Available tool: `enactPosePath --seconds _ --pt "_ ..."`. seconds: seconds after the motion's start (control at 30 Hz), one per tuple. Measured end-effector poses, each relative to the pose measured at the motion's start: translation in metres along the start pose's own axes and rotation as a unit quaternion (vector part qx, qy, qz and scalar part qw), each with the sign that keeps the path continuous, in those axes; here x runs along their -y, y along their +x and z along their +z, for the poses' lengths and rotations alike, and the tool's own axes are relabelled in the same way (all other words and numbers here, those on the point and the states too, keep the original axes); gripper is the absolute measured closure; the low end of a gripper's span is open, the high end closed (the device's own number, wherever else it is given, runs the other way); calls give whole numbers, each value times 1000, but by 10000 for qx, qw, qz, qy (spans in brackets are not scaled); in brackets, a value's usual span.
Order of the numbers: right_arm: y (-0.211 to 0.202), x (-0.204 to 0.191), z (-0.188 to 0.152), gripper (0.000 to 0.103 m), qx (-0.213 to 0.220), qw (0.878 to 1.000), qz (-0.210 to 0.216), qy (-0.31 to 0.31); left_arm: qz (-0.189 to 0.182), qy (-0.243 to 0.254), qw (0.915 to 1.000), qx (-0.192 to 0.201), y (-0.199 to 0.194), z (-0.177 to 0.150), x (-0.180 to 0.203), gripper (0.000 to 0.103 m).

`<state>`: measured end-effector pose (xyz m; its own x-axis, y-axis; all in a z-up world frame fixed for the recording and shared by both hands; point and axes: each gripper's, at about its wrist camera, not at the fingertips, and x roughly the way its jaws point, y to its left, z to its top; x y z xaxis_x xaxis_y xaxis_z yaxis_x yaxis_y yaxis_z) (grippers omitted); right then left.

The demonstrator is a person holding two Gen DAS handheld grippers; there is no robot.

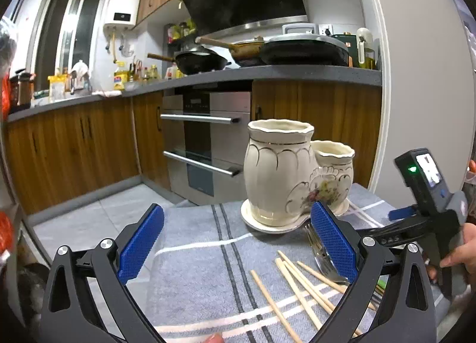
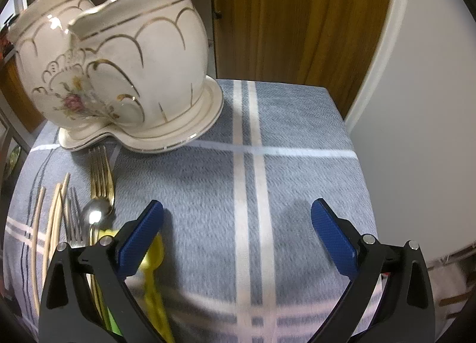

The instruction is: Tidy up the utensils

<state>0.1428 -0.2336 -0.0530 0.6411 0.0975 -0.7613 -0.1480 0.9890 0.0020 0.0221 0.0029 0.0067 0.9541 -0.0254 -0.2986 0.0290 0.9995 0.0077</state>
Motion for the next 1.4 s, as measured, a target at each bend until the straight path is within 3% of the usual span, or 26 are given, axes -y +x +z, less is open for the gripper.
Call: enactPosePath --seconds 0.13,0.2,0.27,0.33,0.47,0.87,1.4 --pt "-60 -12 -11 5 1319 9895 -487 -343 -30 -61 9999 -138 1 -1 0 5" --pt "-87 -17 -17 5 1797 9822 -443 -322 -69 -89 9997 -196 2 -1 2 5" --pt "-101 -15 -26 5 2014 9792 -207 -146 -81 -114 9996 -228 4 -1 5 5" --pt "-108 -13 -26 5 2110 9774 125 29 -143 -71 9994 -311 6 -2 10 5" --pt "-106 -19 -30 5 2010 9792 288 6 -176 77 9987 -465 10 -3 24 5" --pt "-90 -39 -35 5 2033 9785 166 -317 148 41 9994 -324 7 -2 23 5" --pt "-94 -48 -39 5 2346 9707 7 -527 116 70 9997 -227 3 -2 23 5"
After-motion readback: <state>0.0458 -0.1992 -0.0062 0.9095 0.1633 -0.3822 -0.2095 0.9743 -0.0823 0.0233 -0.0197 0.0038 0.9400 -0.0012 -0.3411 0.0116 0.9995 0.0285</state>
